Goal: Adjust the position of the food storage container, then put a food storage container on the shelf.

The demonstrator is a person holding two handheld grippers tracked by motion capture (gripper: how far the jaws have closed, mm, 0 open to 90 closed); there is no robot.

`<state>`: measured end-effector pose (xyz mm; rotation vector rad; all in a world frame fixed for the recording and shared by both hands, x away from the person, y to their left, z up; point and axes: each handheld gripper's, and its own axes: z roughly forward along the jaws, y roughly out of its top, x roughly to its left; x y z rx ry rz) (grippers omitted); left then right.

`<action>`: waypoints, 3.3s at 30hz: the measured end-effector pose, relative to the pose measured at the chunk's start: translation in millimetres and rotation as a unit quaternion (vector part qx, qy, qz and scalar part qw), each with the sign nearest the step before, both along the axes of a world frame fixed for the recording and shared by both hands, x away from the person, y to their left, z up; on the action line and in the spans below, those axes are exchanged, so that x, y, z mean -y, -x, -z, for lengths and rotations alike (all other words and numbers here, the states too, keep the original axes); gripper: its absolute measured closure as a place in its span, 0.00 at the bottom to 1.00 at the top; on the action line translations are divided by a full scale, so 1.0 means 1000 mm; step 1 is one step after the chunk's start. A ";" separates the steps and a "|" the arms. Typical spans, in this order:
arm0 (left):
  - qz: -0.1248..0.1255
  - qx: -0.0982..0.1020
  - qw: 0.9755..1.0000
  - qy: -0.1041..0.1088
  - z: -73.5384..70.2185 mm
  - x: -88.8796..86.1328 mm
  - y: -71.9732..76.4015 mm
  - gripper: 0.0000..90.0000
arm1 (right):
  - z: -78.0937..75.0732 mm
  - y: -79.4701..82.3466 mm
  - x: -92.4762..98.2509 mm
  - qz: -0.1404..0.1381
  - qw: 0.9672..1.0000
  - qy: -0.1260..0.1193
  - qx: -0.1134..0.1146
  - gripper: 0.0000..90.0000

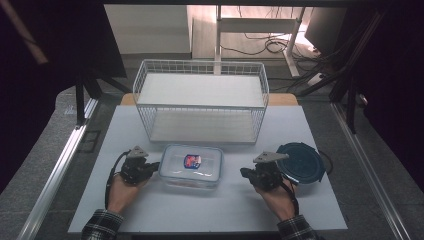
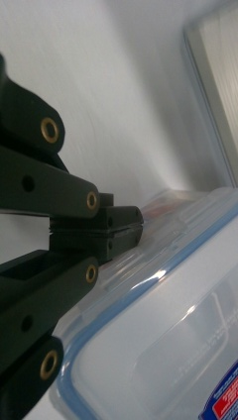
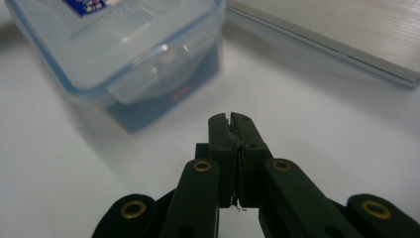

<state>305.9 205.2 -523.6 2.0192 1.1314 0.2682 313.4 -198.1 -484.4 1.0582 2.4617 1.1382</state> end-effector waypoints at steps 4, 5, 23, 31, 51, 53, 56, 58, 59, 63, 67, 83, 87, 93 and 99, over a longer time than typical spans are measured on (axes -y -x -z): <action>0.042 -0.004 0.999 0.017 0.000 0.017 -0.002 1.00 | 0.004 -0.010 -0.007 0.006 1.000 0.003 0.001 0.98; 0.035 -0.004 0.999 0.015 0.001 0.019 -0.005 1.00 | 0.005 -0.013 -0.008 0.009 1.000 0.004 0.000 0.98; 0.019 -0.018 1.000 0.003 0.002 0.034 -0.021 1.00 | 0.020 -0.040 -0.024 0.032 0.998 0.041 -0.018 0.99; 0.028 -0.032 0.999 -0.001 0.001 0.036 0.000 1.00 | 0.018 -0.026 -0.021 0.025 0.998 0.045 -0.021 0.99; -0.011 0.021 1.000 0.010 -0.007 -0.003 0.055 0.23 | -0.009 0.008 0.020 0.012 0.999 0.006 0.035 0.46; -0.010 0.025 1.000 0.012 -0.007 -0.004 0.058 0.18 | -0.009 0.013 0.025 0.010 0.999 -0.011 0.032 0.36; -0.007 0.036 0.999 0.009 -0.007 -0.005 0.068 0.11 | -0.008 0.020 0.031 0.001 0.999 -0.031 0.033 0.22; -0.003 0.043 0.999 0.000 -0.005 -0.004 0.073 0.08 | -0.006 0.023 0.032 -0.004 0.999 -0.035 0.030 0.15; 0.001 0.046 0.999 -0.004 -0.003 -0.004 0.075 0.07 | -0.004 0.025 0.032 -0.008 0.999 -0.036 0.027 0.13; 0.007 0.052 0.999 -0.010 0.003 -0.005 0.076 0.06 | 0.005 0.026 0.033 -0.014 0.999 -0.028 0.019 0.08; 0.005 0.050 0.999 0.002 0.003 -0.007 0.074 0.05 | 0.003 0.027 0.031 -0.018 0.999 -0.030 0.025 0.06; 0.035 0.011 0.997 0.074 -0.005 0.003 0.059 0.06 | 0.001 0.024 0.018 -0.012 0.999 -0.033 0.012 0.04; 0.043 0.010 0.996 0.075 -0.012 0.009 0.053 0.06 | 0.001 0.022 0.013 -0.015 0.999 -0.028 0.003 0.02; 0.052 0.009 0.996 0.068 -0.019 0.020 0.045 0.05 | -0.002 0.019 0.002 -0.019 0.999 -0.022 -0.017 0.01; 0.069 -0.001 0.996 0.057 -0.023 0.028 0.038 0.03 | -0.004 0.012 -0.011 -0.029 0.998 -0.021 -0.048 0.01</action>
